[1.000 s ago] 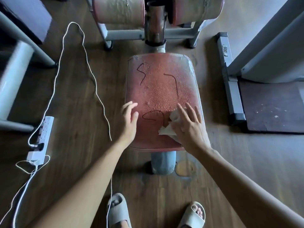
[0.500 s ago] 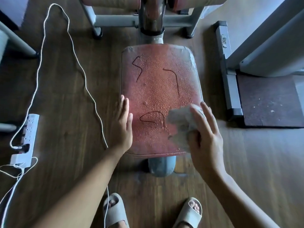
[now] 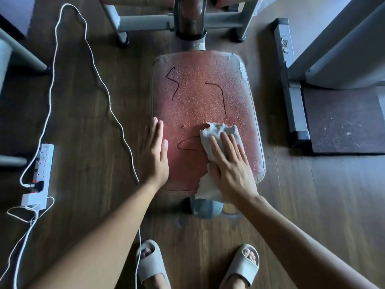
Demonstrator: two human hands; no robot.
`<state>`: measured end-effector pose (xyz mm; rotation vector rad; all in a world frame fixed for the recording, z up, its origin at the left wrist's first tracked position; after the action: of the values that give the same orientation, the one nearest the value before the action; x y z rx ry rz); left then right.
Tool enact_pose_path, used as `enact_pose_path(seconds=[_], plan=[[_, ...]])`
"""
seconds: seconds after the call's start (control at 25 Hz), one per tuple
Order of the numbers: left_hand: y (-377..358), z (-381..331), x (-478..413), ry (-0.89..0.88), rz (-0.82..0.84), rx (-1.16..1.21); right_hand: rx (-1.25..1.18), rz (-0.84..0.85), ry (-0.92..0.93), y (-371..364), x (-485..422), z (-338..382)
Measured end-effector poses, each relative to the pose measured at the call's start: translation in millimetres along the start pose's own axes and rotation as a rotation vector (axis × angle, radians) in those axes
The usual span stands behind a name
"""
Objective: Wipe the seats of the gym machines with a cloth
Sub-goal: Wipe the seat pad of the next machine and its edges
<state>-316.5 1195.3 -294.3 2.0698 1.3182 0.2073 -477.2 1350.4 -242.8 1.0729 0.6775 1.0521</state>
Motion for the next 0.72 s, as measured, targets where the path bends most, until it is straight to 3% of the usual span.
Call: enact_pose_path(seconds=[0.16,0.4,0.6,0.72], plan=[[-1,6,0,0.023,-0.021,0.101,-0.053,-0.126,-0.019,-12,-24,6],[-1,6,0,0.069,-0.019,0.258,-0.049,0.018,0.409,-14,-23,9],[-1,9,-3,0.149,0.011,0.377,-0.058,-0.052,0.213,-21,-71,27],[4,6,-7,0.236,0.023,0.486,-0.124,-0.038,0.372,-24,-36,35]])
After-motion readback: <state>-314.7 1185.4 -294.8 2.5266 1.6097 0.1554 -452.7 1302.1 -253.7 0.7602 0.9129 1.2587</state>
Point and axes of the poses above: each hand's wrist, its own x-axis away from the middle knuckle, its own y-axis out of the back of the hand, z = x × y, the point moved 1 cm from there along -x, towards the middle knuckle, and after that the axes turned 1 degree about -z, right-handed, at the moved point
